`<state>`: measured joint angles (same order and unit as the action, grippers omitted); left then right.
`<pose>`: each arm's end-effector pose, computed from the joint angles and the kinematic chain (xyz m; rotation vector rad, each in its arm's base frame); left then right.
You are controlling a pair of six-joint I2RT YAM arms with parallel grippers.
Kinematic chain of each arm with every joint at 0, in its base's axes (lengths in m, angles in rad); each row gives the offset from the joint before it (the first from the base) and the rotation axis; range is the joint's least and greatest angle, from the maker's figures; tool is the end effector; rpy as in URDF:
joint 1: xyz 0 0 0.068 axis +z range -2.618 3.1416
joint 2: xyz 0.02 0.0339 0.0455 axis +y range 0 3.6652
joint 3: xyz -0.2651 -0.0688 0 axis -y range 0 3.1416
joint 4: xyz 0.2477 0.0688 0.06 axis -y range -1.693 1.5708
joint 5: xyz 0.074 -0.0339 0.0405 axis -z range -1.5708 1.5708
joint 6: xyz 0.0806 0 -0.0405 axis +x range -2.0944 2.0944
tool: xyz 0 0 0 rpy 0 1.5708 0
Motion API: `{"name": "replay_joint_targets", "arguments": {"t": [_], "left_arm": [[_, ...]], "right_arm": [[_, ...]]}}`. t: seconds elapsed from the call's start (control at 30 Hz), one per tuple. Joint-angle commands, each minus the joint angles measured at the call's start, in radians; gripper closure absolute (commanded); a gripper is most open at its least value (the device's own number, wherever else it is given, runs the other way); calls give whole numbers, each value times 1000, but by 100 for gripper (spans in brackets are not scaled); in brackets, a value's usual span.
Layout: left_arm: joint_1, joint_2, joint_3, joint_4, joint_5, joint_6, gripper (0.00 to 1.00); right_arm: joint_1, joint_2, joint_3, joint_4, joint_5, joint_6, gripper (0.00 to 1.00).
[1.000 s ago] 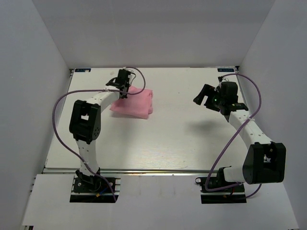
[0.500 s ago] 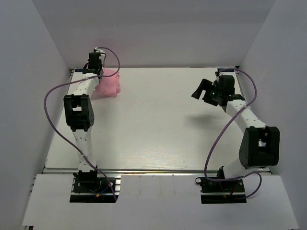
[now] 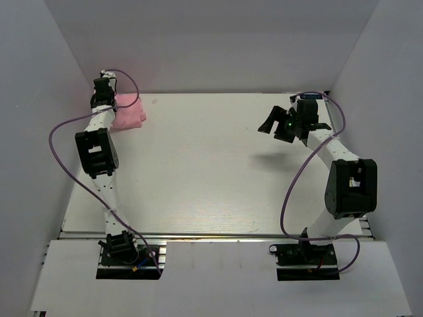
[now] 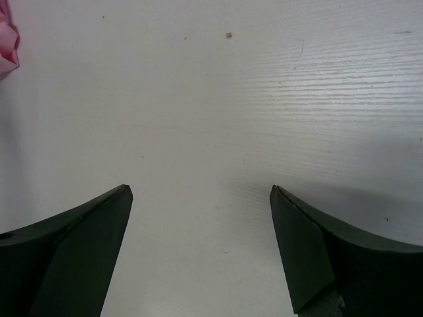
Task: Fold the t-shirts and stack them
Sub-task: Put the neatly folded tshirt into the corner of the board with the left arm
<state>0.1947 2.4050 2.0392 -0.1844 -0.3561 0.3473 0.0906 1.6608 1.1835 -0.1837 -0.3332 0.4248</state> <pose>0.5799 0.1430 0.1808 -0.0521 2.1611 0.6952 0.4059 0.0633 0.2248 0.1927 2.2605 0.6495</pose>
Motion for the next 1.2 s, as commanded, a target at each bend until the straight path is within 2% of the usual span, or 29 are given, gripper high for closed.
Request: {"name": "replay_joint_targets", "arguments": {"t": [0.0, 0.13, 0.17, 0.2, 0.23, 0.3, 0.37, 0.4, 0.43, 0.6, 0.73, 0.8, 0.87, 0.97, 1.0, 1.17], "left_arm": [[-12, -12, 51, 103, 81, 39, 100], [-12, 32, 108, 80, 60, 38, 97], [-12, 32, 108, 71, 33, 23, 84], [-12, 32, 108, 71, -18, -17, 51], [-12, 19, 98, 71, -46, -36, 41], [-12, -12, 64, 83, -93, -69, 27], [-12, -27, 64, 59, -107, -80, 24], [-12, -27, 64, 47, -134, -91, 19], [-12, -50, 64, 22, -151, -120, 4], [-12, -105, 22, -38, -139, -178, 0], [-31, -173, -23, -188, -29, -302, 0], [-40, -255, -86, -240, 96, -361, 0], [-40, -335, -235, -218, 278, -425, 0], [-83, -521, -475, -144, 397, -494, 0], [-99, -568, -585, -129, 420, -495, 0], [-263, -846, -842, -153, 427, -593, 0]], "right_arm": [[-8, 16, 54, 4, -30, 8, 10], [-8, 17, 53, 7, -27, 14, 10], [-8, 13, 53, 10, -29, 9, 10], [-6, 17, 53, 10, -33, 15, 10], [-6, 17, 53, 12, -33, 12, 10], [-6, 14, 56, 13, -36, 12, 10], [-8, 13, 54, 15, -50, 9, 10], [-8, 10, 51, 16, -55, 9, 10], [-6, 5, 44, 20, -58, 9, 10], [-3, -24, 19, 35, -76, 3, 10], [-3, -67, 5, 7, -40, -26, 10], [-6, -91, -2, -20, -3, -52, 10], [-6, -120, -10, -40, 40, -64, 10], [-6, -147, -13, -85, 106, -104, 10], [-6, -148, -15, -88, 127, -103, 10], [-3, -162, -39, -79, 143, -107, 10]]}}
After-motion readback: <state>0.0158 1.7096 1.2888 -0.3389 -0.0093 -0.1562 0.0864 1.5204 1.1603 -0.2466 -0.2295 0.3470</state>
